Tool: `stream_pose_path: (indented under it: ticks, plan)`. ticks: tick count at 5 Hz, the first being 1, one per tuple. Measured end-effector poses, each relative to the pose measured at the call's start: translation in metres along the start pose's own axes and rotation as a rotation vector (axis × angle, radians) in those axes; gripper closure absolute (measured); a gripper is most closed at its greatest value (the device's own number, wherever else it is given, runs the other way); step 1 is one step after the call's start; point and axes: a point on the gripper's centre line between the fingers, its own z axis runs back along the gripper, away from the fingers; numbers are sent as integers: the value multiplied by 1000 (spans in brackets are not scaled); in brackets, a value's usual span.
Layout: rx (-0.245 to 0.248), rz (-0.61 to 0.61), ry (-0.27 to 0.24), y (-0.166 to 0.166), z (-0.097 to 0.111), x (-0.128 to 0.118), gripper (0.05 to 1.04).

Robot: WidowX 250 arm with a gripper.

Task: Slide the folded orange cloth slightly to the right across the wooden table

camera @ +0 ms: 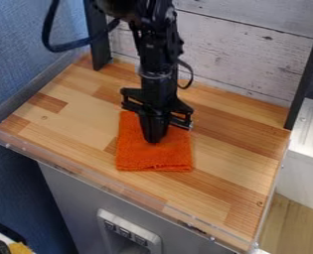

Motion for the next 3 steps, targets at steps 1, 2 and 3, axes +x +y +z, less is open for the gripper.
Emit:
stream_pose_path:
  ticks: [1,2,3]
  plan:
    - [0,2,8,0,-7,1,1025]
    - [1,13,2,0,-8,3,1025]
    - [6,15,0,1,-9,3,1025]
